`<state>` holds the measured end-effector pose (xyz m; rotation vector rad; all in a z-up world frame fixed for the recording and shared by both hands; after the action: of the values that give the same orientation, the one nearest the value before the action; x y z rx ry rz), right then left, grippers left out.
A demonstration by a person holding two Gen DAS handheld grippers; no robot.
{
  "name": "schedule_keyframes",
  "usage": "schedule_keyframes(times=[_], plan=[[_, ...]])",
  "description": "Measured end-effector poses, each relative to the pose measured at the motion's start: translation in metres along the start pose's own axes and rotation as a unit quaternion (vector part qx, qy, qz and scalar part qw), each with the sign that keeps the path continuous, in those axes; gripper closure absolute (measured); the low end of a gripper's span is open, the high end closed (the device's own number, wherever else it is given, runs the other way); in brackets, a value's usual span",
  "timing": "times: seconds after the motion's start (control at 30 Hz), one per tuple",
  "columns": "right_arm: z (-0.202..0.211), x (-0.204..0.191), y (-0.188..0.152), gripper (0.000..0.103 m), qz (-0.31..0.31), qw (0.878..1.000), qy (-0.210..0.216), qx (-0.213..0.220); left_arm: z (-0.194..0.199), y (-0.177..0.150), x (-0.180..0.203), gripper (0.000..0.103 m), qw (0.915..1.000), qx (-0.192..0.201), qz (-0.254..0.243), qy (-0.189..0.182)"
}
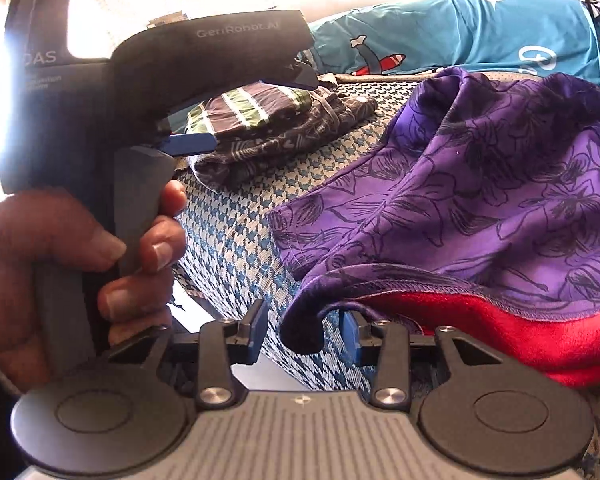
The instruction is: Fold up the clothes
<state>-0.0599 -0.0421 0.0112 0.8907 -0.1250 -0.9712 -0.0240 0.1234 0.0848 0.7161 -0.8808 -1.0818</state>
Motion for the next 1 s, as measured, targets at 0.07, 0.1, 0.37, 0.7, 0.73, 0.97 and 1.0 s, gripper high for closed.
schedule_keyframes(times=[0.07,0.1,0.37,0.7,0.73,0.97,1.0], plan=[[0.009,0.002,-0.004,0.055,0.002,1.000,0.001,0.003,-0.003,-0.003,0.008,0.000,0.9999,-0.007,-0.010,-0.007],[0.013,0.003,-0.007,0.055,0.007,1.000,0.001,0.004,-0.005,-0.005,0.012,0.000,0.9998,-0.010,-0.016,-0.011],[0.054,0.044,-0.034,0.052,-0.022,0.997,-0.072,0.033,-0.021,-0.027,0.045,0.000,0.9954,-0.057,-0.065,-0.041],[0.103,0.123,-0.049,0.052,-0.104,0.961,-0.244,0.072,-0.037,-0.064,0.084,0.000,0.9851,-0.113,-0.100,-0.083],[0.108,0.129,-0.051,0.052,-0.111,0.956,-0.261,0.076,-0.038,-0.066,0.087,0.000,0.9841,-0.114,-0.104,-0.087],[0.121,0.164,-0.062,0.052,-0.144,0.929,-0.333,0.078,-0.042,-0.072,0.105,0.000,0.9802,-0.121,-0.116,-0.106],[0.119,0.166,-0.063,0.051,-0.139,0.928,-0.337,0.074,-0.044,-0.073,0.107,0.000,0.9798,-0.123,-0.116,-0.107]])
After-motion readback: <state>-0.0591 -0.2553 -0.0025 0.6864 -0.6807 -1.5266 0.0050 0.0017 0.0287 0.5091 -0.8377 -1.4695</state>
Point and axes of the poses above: each gripper's, at about its wrist camera, not at the fingertips, and z roughly against the way its jaws point, x to its right, y to its top, the point moved 2 cm from there along -z, roughly the way its jaws point, and after that the axes turned 7 degrees about -y, right-handed, at the moved point
